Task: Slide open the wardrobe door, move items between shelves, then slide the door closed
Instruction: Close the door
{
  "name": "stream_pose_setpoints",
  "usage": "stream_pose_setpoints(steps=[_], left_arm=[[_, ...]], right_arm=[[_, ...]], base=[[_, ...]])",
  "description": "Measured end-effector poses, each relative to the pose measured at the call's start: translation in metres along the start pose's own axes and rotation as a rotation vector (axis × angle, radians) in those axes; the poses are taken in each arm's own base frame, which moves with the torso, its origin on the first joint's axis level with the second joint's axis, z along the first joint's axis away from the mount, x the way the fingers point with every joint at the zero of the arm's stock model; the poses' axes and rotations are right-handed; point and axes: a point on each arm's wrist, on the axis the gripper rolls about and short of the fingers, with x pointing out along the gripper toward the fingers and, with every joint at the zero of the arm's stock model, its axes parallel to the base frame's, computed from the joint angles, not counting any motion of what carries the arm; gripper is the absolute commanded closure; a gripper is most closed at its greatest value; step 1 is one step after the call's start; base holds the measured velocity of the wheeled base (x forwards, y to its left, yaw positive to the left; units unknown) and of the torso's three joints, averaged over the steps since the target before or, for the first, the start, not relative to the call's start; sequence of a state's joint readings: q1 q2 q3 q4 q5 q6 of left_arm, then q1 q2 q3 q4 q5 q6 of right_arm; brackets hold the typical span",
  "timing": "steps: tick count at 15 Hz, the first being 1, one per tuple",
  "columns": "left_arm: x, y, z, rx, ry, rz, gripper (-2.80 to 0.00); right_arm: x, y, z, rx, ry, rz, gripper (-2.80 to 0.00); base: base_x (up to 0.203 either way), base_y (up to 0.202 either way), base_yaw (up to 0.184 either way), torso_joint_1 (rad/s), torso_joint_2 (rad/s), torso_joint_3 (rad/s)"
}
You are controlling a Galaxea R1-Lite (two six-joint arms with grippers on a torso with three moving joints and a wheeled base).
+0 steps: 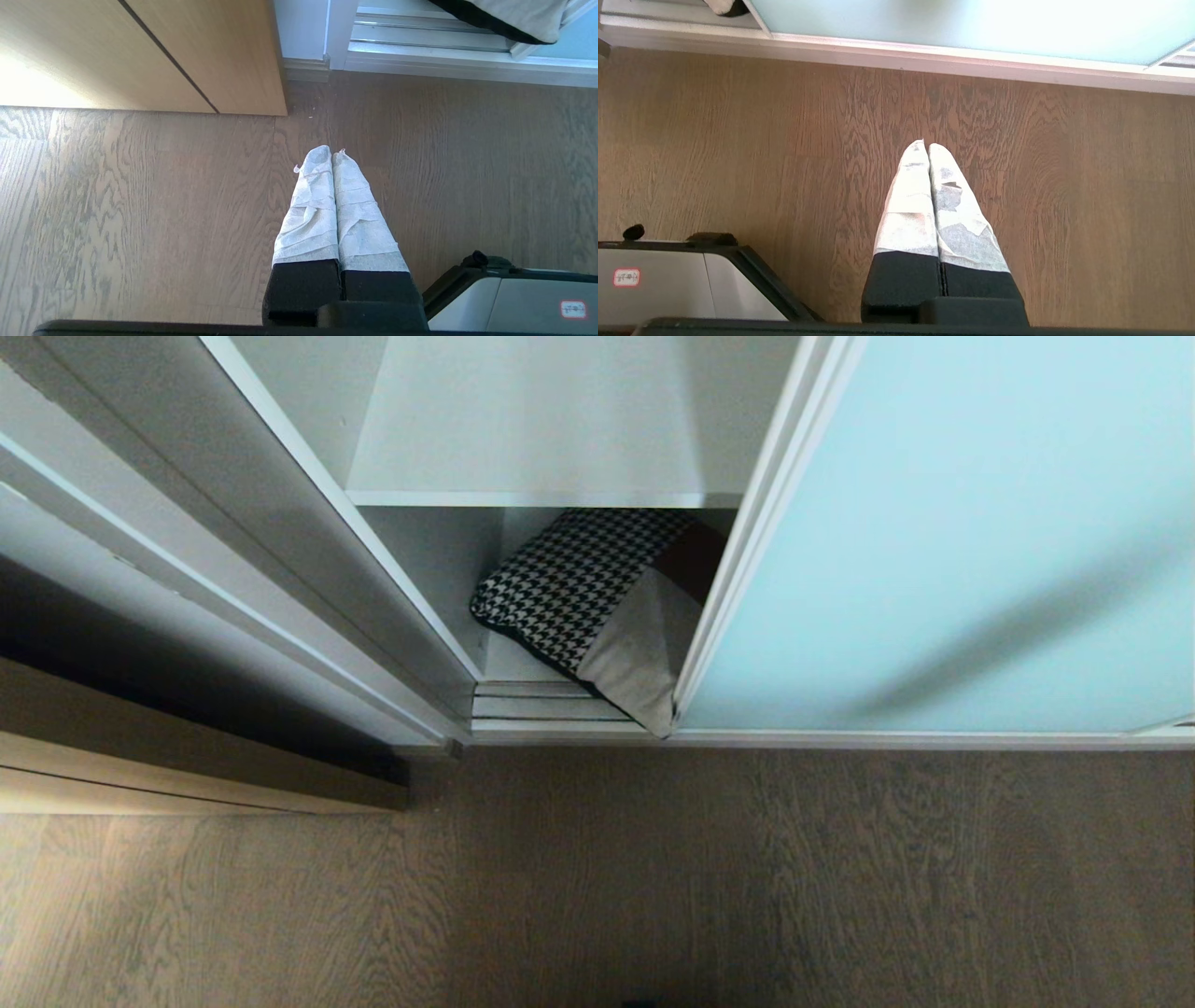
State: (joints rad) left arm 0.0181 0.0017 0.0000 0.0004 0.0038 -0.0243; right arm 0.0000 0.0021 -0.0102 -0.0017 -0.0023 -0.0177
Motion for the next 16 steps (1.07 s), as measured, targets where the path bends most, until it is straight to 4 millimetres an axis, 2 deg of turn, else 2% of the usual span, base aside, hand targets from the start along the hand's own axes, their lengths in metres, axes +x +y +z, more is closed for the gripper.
stream_pose_setpoints(steps=[16], left_arm=[[0.0, 0.0, 0.0, 0.0, 0.0, 0.0, 0.0]], right_arm=[[0.0003, 0.0001, -0.003, 0.014, 0.009, 0.002, 0.0]], base=[[0.0, 0.0, 0.0, 0.0, 0.0, 0.0]])
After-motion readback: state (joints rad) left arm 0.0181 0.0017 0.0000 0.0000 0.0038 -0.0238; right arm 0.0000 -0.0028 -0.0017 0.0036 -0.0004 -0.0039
